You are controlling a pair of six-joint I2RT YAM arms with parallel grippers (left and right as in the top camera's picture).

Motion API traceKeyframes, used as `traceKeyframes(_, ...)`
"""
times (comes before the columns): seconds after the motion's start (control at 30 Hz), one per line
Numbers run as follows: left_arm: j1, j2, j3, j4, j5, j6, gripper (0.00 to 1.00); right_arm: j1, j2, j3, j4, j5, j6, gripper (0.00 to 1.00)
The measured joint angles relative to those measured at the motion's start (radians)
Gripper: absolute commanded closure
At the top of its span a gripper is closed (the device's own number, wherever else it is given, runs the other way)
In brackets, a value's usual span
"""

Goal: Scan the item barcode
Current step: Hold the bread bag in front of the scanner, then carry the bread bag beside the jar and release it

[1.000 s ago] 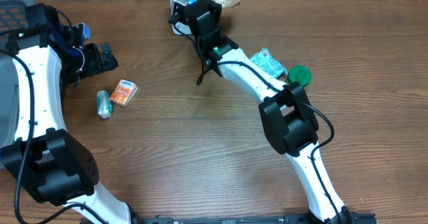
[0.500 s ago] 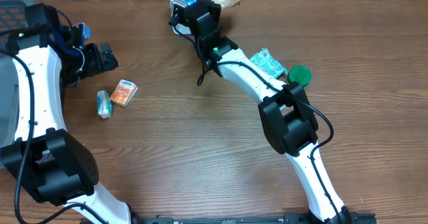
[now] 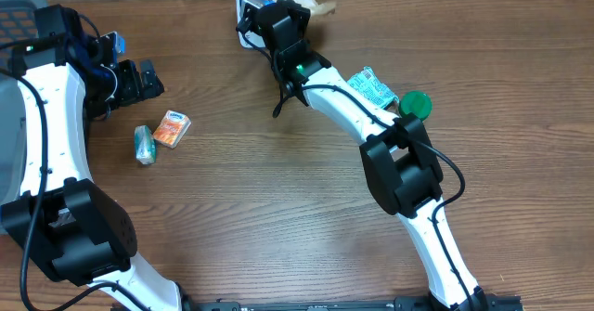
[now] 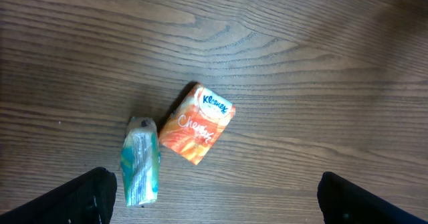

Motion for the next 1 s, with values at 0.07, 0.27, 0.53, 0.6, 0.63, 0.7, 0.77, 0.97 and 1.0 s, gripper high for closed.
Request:
traceKeyframes(0.07, 0.000, 0.000, 0.000, 0.000, 0.000, 0.000, 0.00, 0.000, -0.024, 0.000, -0.065, 0.000, 0.075, 0.96)
traceKeyframes(0.27, 0.000, 0.000, 0.000, 0.000, 0.000, 0.000, 0.01, 0.002, -0.192, -0.001, -0.350, 0.002, 0.336, 0.96)
traceKeyframes(0.53, 0.000, 0.000, 0.000, 0.000, 0.000, 0.000, 0.01, -0.006, -0.473, 0.010, -0.865, -0.243, 0.780, 0.96)
traceKeyframes(0.6, 0.000, 0.000, 0.000, 0.000, 0.000, 0.000, 0.01, -0.021, -0.501, 0.013, -0.981, -0.387, 0.861, 0.96)
traceKeyframes(0.63, 0.000, 0.000, 0.000, 0.000, 0.000, 0.000, 0.00, -0.036, -0.505, 0.014, -1.046, -0.484, 0.900, 0.96)
traceKeyframes(0.7, 0.000, 0.000, 0.000, 0.000, 0.000, 0.000, 0.01, -0.068, -0.498, 0.008, -1.135, -0.603, 0.940, 0.96)
traceKeyframes(0.77, 0.000, 0.000, 0.000, 0.000, 0.000, 0.000, 0.00, -0.103, -0.488, -0.013, -1.199, -0.686, 0.970, 0.96)
traceKeyframes(0.97, 0.000, 0.000, 0.000, 0.000, 0.000, 0.000, 0.00, -0.199, -0.452, -0.193, -1.140, -0.763, 1.017, 0.96)
traceKeyframes(1.0, 0.000, 0.000, 0.000, 0.000, 0.000, 0.000, 0.00, -0.211, -0.445, -0.230, -1.117, -0.766, 1.021, 0.96)
